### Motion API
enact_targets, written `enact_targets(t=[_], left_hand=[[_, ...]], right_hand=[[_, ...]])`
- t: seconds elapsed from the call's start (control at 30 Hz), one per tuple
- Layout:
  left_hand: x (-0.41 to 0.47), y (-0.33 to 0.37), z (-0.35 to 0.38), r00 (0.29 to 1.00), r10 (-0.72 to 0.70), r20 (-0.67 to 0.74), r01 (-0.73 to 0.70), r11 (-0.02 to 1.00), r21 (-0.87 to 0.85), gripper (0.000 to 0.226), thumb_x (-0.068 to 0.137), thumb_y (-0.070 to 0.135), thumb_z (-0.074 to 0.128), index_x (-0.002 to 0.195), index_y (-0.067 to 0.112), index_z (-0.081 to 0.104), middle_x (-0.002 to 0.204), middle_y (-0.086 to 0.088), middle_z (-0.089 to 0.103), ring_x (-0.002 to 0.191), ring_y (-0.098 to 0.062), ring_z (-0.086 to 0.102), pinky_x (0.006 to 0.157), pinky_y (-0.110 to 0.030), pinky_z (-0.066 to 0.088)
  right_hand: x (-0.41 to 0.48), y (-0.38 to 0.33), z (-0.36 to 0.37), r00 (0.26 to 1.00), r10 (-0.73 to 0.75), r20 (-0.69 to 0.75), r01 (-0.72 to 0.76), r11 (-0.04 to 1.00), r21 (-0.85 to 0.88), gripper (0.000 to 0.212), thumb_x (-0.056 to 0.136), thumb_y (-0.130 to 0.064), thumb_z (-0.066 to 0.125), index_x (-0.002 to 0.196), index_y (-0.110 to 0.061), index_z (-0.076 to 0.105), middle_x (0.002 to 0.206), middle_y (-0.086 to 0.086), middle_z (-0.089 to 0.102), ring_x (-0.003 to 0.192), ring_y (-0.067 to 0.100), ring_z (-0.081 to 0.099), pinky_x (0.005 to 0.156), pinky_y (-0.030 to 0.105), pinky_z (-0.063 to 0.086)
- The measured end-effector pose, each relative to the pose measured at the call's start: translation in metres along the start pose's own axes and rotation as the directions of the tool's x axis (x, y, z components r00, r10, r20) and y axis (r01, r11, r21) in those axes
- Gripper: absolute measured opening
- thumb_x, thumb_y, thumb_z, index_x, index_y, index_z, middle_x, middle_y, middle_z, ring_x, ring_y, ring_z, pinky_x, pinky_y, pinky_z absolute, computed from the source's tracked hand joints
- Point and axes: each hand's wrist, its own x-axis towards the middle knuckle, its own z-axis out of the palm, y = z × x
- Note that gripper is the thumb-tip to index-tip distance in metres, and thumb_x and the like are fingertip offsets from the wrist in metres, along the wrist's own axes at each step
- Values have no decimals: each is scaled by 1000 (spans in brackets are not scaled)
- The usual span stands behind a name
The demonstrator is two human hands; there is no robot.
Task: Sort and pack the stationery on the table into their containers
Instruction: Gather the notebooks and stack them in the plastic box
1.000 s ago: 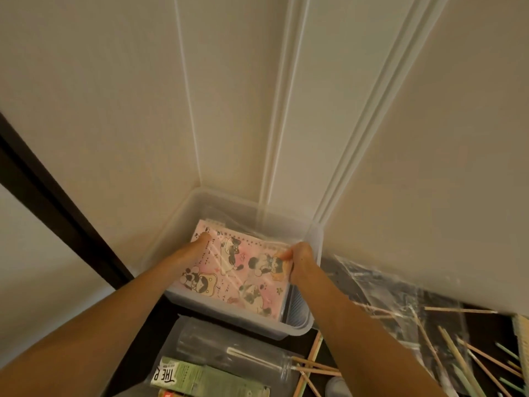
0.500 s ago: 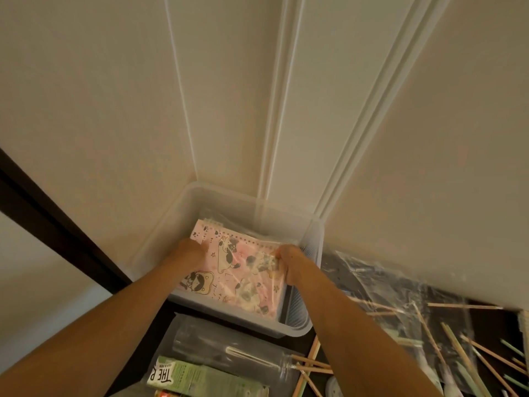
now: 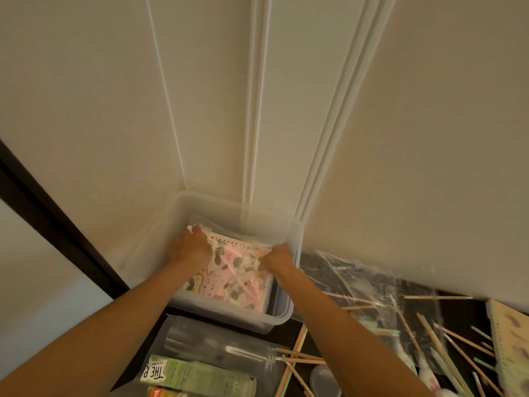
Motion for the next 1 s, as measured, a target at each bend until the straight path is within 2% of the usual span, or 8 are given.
enact_targets(t=[0.13, 0.27, 0.37, 0.5, 0.6, 0.7, 0.8, 1.0], left_hand=[[-17, 25, -8, 995, 94, -39, -97, 991, -92, 45, 93, 10, 44, 137, 6, 34, 136, -15, 42, 114, -32, 50, 93, -41, 46], [-54, 56, -21, 978, 171, -120, -194, 957, -216, 37, 95, 9, 36, 131, 4, 37, 133, -16, 43, 116, -33, 46, 88, -37, 40], [-88, 82, -22, 940, 265, -213, -325, 887, -329, 38, 93, 9, 38, 132, 5, 39, 132, -14, 44, 115, -30, 46, 87, -36, 39], [-144, 115, 1, 856, 409, -316, -504, 794, -339, 38, 94, 11, 39, 132, 10, 40, 127, -10, 47, 115, -24, 44, 89, -35, 40], [-181, 135, 34, 813, 524, -253, -580, 769, -268, 38, 96, 14, 37, 133, 11, 38, 130, -8, 45, 118, -23, 42, 92, -34, 40], [-208, 154, 77, 809, 576, -113, -583, 766, -269, 40, 97, 17, 37, 137, 15, 34, 136, -5, 40, 120, -22, 43, 92, -34, 41], [-222, 169, 128, 795, 606, 0, -586, 768, -257, 42, 96, 17, 39, 138, 17, 32, 136, -5, 40, 116, -24, 47, 89, -37, 44], [-221, 181, 215, 784, 612, 105, -563, 772, -297, 52, 95, 14, 42, 144, 17, 26, 145, -7, 36, 125, -26, 44, 96, -37, 43]], right_hand=[[-21, -3, -26, 997, -55, 61, 48, 993, 104, 59, 95, -5, 45, 145, 4, 14, 144, 19, 34, 129, 30, 40, 93, 29, 38], [-48, 10, -60, 997, -77, 13, 65, 911, 408, 44, 87, 3, 52, 130, 0, 42, 113, 15, 55, 106, 28, 56, 89, 31, 48], [-74, 35, -93, 998, -45, -51, 67, 745, 664, 31, 88, 5, 50, 118, -2, 48, 85, 12, 57, 78, 23, 61, 72, 30, 51], [-107, 97, -136, 982, 56, -178, 97, 661, 744, 13, 93, 1, 44, 95, -9, 54, 80, 9, 58, 69, 17, 60, 69, 28, 51], [-121, 160, -153, 928, 203, -312, 129, 609, 782, 8, 84, -9, 52, 77, -10, 55, 75, 13, 53, 66, 20, 52, 61, 31, 43], [-131, 221, -169, 846, 324, -423, 86, 700, 709, 20, 83, -12, 57, 103, -7, 55, 87, 8, 52, 84, 22, 49, 79, 40, 45], [-128, 266, -174, 822, 321, -470, 59, 773, 632, 45, 91, -14, 56, 133, -8, 41, 106, 10, 53, 93, 22, 47, 80, 33, 37], [-81, 316, -164, 840, 242, -486, 44, 862, 506, 60, 92, -21, 56, 142, -2, 30, 136, 18, 45, 121, 31, 45, 89, 35, 39]])
